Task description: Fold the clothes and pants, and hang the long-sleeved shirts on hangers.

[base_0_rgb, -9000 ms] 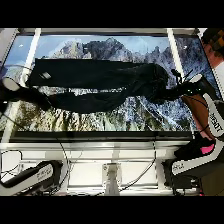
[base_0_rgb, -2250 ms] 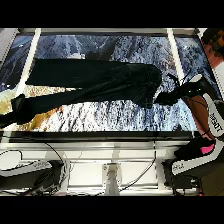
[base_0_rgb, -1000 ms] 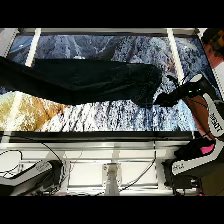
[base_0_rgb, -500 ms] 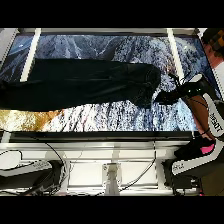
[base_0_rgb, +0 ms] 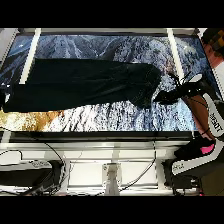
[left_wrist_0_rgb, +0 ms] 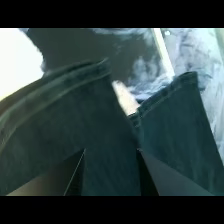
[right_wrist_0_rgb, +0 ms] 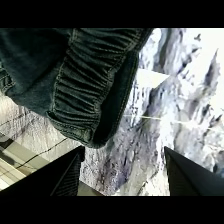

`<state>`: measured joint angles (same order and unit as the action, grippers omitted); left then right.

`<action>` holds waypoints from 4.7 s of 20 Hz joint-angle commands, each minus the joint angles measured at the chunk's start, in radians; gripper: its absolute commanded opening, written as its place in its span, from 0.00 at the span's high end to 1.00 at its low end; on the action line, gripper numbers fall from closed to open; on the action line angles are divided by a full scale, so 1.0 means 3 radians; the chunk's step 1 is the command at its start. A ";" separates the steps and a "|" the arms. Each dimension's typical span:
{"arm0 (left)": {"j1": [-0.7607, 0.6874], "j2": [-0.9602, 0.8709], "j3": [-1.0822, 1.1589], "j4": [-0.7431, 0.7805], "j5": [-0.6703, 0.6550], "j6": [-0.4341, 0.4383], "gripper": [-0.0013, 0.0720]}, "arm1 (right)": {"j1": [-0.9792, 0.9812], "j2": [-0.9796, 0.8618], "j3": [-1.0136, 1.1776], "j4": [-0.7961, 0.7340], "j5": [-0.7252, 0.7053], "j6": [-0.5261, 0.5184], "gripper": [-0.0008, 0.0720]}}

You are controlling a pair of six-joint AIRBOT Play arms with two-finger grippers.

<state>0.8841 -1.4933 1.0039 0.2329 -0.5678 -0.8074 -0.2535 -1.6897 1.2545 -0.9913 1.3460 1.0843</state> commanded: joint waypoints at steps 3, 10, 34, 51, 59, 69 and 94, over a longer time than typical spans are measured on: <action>0.0327 0.0360 0.0015 0.0712 -0.0230 0.0306 0.46 | 0.0004 0.0003 0.0001 0.0028 0.0028 0.0009 0.23; 0.0664 0.0317 0.0132 0.2385 -0.0832 0.0214 0.43 | 0.0004 0.0003 0.0003 0.0029 0.0025 0.0006 0.23; 0.0443 -0.0885 0.1247 0.2413 -0.1223 0.1136 0.40 | 0.0004 0.0003 0.0001 0.0263 -0.0350 0.0076 0.23; 0.0340 -0.0771 0.1249 0.1862 -0.2281 0.0594 0.96 | 0.0024 0.0003 0.0001 0.0200 -0.0037 0.0103 0.23; 0.0385 -0.0263 0.1251 -0.0408 -0.2614 -0.0226 0.96 | 0.0131 0.0001 -0.0090 0.0134 0.0043 -0.0060 0.23; 0.0385 -0.0252 0.1250 -0.1659 -0.2899 -0.0439 0.96 | 0.0388 0.0000 -0.0610 0.0562 -0.0804 0.0088 0.24; 0.0362 -0.0206 0.1247 0.2790 -0.3245 -0.1242 0.96 | -0.0350 0.0727 0.0422 -0.0792 0.0821 0.1301 0.95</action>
<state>1.0004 -1.5558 1.3781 0.7059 -1.4841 -1.1202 -0.3809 -1.4723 1.4460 -1.0801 1.5013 1.4681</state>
